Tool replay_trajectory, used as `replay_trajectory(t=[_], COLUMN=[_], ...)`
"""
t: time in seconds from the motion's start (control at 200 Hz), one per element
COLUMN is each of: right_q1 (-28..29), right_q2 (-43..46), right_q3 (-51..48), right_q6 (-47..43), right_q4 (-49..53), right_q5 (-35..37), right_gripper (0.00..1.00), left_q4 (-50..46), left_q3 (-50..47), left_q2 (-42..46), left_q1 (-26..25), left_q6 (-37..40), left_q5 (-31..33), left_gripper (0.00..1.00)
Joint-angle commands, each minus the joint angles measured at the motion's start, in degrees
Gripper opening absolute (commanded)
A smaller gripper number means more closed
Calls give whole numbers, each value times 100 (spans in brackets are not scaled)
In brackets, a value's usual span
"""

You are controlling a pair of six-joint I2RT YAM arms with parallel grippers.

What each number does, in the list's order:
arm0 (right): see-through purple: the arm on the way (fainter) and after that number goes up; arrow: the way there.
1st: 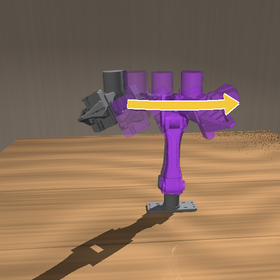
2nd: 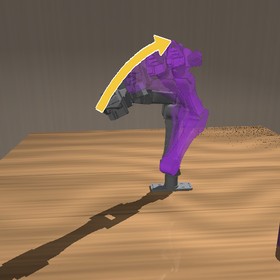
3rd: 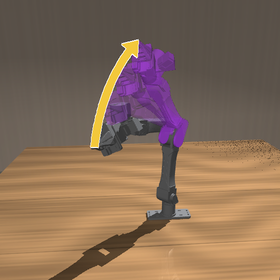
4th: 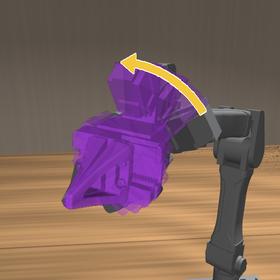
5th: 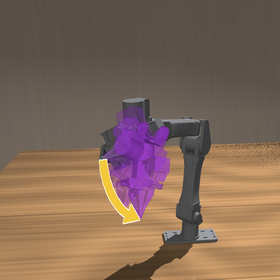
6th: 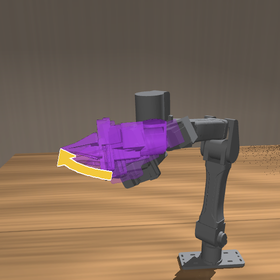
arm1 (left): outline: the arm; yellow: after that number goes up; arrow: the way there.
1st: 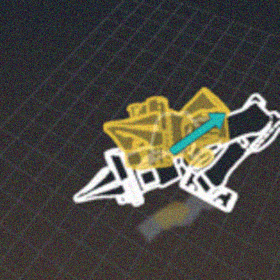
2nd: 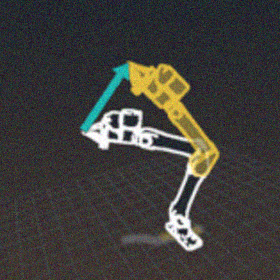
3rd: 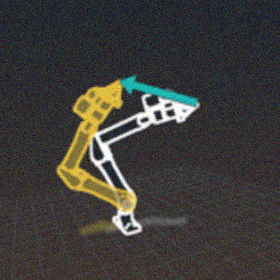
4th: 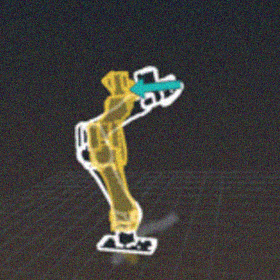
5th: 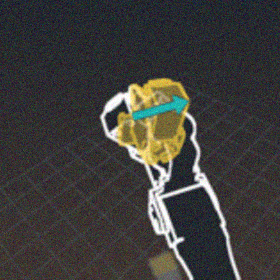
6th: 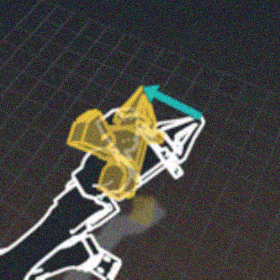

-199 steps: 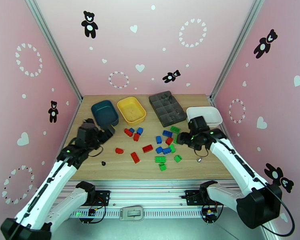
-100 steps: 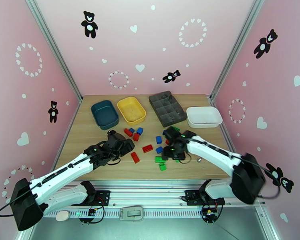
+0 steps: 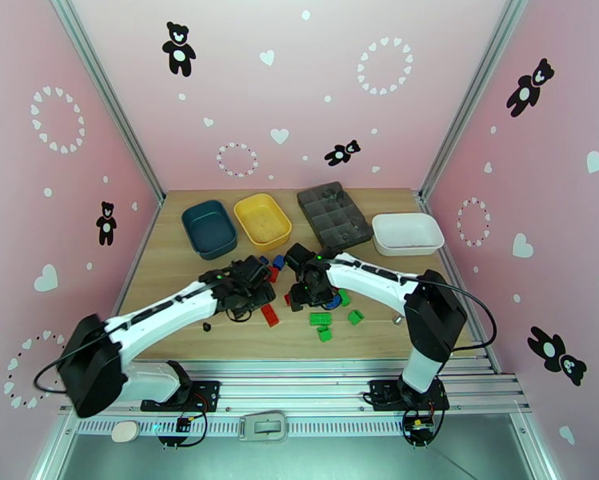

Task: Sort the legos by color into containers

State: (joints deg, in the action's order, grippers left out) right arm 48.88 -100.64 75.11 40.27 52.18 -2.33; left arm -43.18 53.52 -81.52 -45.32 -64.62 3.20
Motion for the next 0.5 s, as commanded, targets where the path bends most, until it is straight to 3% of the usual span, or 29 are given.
replay_trajectory(t=[0.0, 0.22, 0.495], right_q1=[-92, -265, -274], right_q2=[368, 1081, 1354], right_q3=[-65, -614, -822], right_q6=[-27, 63, 238], right_q4=[398, 492, 518], right_q5=[359, 492, 540], right_gripper=[70, 72, 72], left_q4=[-174, -43, -85], left_q3=[196, 429, 744], left_q2=[-406, -1155, -1746], left_q1=[-126, -122, -128], left_q6=[-179, -6, 107], left_q5=[-336, -564, -575], left_gripper=[76, 75, 66])
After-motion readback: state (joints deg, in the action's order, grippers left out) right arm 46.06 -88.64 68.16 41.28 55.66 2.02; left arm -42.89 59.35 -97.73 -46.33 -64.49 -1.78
